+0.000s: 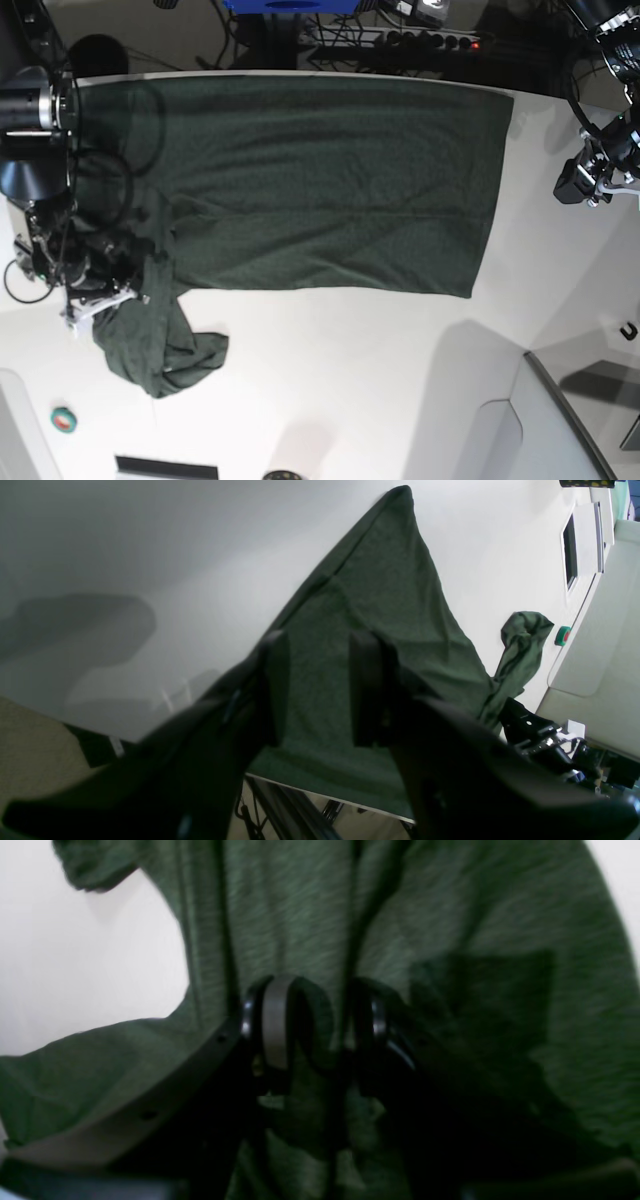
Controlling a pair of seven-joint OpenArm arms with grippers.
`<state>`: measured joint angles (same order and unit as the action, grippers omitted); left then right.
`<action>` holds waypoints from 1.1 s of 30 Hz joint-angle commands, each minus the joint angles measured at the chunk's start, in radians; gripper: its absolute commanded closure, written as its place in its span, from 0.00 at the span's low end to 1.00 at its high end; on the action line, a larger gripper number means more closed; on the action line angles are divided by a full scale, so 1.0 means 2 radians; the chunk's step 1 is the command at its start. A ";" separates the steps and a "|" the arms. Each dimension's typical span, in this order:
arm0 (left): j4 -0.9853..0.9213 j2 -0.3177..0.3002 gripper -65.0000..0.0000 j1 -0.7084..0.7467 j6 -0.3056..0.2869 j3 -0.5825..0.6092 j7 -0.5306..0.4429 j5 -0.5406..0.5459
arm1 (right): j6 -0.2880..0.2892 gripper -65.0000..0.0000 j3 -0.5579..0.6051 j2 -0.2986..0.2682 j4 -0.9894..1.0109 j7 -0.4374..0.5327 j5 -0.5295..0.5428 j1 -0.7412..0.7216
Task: Layout the t-shirt on the table in an organized manner, then fold the t-shirt properly
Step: 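Move the right gripper to the bunched green sleeve and grasp it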
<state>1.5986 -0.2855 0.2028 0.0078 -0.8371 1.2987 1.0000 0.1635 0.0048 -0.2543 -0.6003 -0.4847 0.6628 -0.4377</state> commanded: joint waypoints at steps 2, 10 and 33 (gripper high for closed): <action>0.007 -0.010 0.71 -0.001 -0.001 -0.004 -0.001 0.010 | 0.000 0.76 -0.001 -0.005 -0.007 0.008 0.003 -0.016; 0.007 -0.010 0.71 -0.001 -0.001 -0.004 -0.001 0.010 | 0.000 0.99 -0.001 -0.005 -0.010 0.006 0.004 -0.016; 0.007 -0.010 0.71 -0.002 -0.001 -0.004 -0.001 0.010 | -0.023 1.00 -0.006 -0.006 -0.258 -0.107 0.039 0.091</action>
<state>1.5986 -0.2859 0.2024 0.0078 -0.8371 1.2987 0.9989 0.1196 -0.0025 -0.2520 -1.1007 -0.7143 0.7288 -0.2291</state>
